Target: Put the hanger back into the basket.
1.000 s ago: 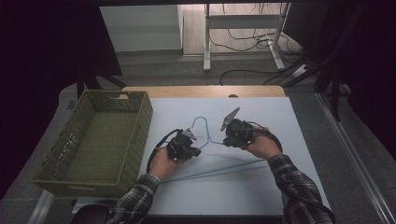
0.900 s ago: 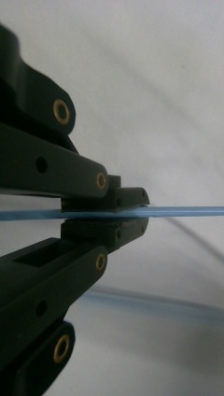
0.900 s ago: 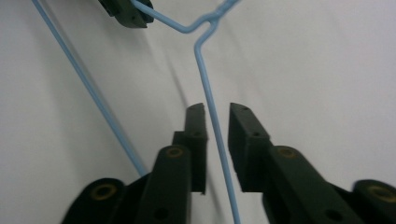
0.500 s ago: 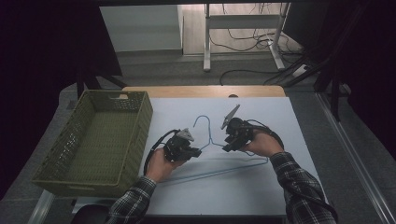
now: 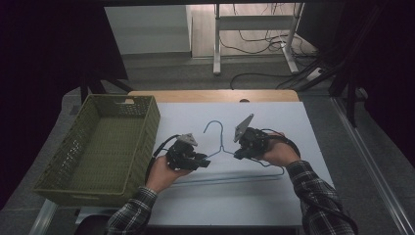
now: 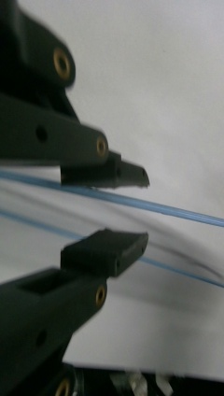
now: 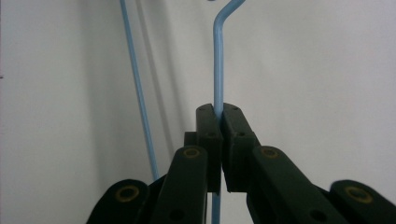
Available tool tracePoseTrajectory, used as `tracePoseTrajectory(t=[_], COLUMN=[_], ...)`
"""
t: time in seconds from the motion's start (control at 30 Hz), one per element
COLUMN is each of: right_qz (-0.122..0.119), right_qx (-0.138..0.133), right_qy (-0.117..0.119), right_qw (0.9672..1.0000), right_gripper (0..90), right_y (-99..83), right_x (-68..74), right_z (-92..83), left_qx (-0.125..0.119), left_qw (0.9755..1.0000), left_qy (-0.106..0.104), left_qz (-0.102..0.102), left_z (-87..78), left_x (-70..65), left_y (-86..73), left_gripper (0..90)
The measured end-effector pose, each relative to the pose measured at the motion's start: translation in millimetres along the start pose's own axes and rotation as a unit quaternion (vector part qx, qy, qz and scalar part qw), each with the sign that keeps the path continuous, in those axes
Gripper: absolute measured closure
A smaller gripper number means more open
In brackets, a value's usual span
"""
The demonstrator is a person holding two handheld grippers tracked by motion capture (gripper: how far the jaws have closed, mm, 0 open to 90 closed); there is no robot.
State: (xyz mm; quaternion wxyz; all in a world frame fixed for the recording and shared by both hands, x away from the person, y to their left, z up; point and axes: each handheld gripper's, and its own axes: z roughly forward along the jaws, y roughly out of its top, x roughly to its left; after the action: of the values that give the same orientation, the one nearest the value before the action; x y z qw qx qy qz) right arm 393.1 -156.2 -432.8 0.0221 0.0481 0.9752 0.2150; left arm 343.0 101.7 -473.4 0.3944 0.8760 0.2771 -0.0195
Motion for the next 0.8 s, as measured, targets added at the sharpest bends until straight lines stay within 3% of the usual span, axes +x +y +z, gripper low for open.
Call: tracePoseTrajectory(t=[0.07,0.17,0.2,0.23,0.4,0.43,0.47,0.5,0.57,0.7,0.77,0.8], right_qz=[-0.004,-0.011,-0.019,-0.023,-0.040,-0.040,-0.046,-0.046,-0.049,-0.041,-0.032,-0.009], right_qx=[-0.004,-0.010,-0.014,-0.016,-0.020,-0.020,-0.025,-0.025,-0.023,-0.025,-0.029,-0.045], right_qy=[-0.006,-0.012,-0.017,-0.019,-0.027,-0.027,-0.024,-0.025,-0.026,-0.010,-0.011,-0.010], right_qw=[1.0000,0.9998,0.9996,0.9994,0.9986,0.9986,0.9984,0.9983,0.9982,0.9988,0.9990,0.9989], right_gripper=[87.0,87.0,87.0,87.0,87.0,87.0,87.0,86.9,86.8,86.2,84.9,78.4], right_y=[-0.6,-0.7,-0.4,-0.1,0.6,0.6,0.3,0.2,-0.6,-3.5,-5.6,-8.1], right_x=[4.4,8.9,14.3,16.7,27.2,27.2,29.6,31.0,32.2,32.5,33.6,33.8], right_z=[-5.6,-10.7,-14.9,-16.4,-22.6,-22.6,-24.3,-25.3,-26.0,-26.9,-28.1,-31.8], left_qx=[-0.005,-0.003,0.009,0.016,0.049,0.065,0.078,0.083,0.086,0.090,0.080,0.067], left_qw=[0.9999,0.9998,0.9993,0.9992,0.9977,0.9964,0.9949,0.9943,0.9935,0.9918,0.9930,0.9937], left_qy=[-0.010,-0.017,-0.032,-0.030,-0.038,-0.042,-0.048,-0.052,-0.061,-0.078,-0.076,-0.077], left_qz=[0.000,0.009,0.016,0.021,0.027,0.036,0.041,0.043,0.043,0.048,0.041,0.046], left_z=[-13.0,-19.3,-22.3,-22.5,-17.7,-16.6,-13.6,-12.4,-11.4,-11.3,-15.6,-20.3], left_x=[-3.2,-6.3,-9.2,-11.2,-17.0,-16.0,-17.2,-17.8,-18.9,-24.6,-26.6,-29.2], left_y=[6.2,11.0,16.1,18.3,25.2,26.8,28.6,29.2,29.5,30.5,31.5,32.6], left_gripper=[58.6,55.4,56.0,56.5,70.4,70.4,76.3,82.9,85.9,86.6,86.8,86.8])
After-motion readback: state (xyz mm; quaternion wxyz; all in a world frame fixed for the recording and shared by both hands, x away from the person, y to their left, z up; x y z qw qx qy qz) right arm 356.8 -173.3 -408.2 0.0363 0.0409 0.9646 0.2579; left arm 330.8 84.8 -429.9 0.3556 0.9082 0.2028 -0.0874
